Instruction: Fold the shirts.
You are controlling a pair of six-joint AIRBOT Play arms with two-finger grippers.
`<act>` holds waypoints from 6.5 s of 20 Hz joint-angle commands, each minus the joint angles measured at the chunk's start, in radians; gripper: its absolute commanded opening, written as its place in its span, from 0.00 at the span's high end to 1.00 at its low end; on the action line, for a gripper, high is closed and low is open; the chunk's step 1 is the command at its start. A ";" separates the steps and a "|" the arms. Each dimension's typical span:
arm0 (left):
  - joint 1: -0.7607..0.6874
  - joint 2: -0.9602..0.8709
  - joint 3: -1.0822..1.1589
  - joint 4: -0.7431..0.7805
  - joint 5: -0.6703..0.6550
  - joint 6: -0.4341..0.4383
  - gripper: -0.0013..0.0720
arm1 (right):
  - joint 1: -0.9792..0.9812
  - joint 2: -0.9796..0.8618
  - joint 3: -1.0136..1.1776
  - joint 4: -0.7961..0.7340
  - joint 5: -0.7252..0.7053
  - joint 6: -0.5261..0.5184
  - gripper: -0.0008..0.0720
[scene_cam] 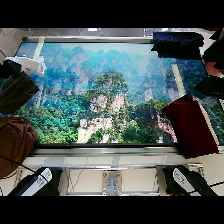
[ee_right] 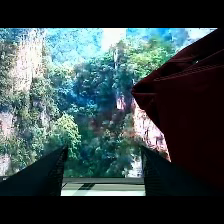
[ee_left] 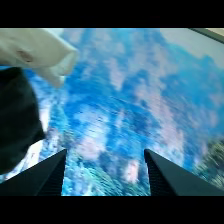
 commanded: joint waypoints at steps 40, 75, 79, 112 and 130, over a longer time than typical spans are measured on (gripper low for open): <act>-0.338 -0.036 0.170 -1.020 -0.387 0.288 0.96 | 0.005 0.000 0.000 -0.005 0.074 0.060 0.30; -0.733 -0.497 -0.274 -0.279 -0.275 -0.168 0.06 | 0.005 -0.098 -0.007 -0.055 0.101 -0.086 0.30; -0.708 -0.479 -0.272 -0.313 -0.264 -0.150 0.96 | 0.005 -0.101 -0.007 -0.057 0.104 -0.087 0.30; 0.039 -0.045 -0.686 -0.485 -0.213 0.152 0.16 | 0.352 -0.312 -0.258 -0.180 0.361 0.049 0.30; -0.322 -0.113 -0.793 -0.529 -0.064 0.116 0.88 | 0.352 -0.312 -0.258 -0.177 0.336 0.048 0.30</act>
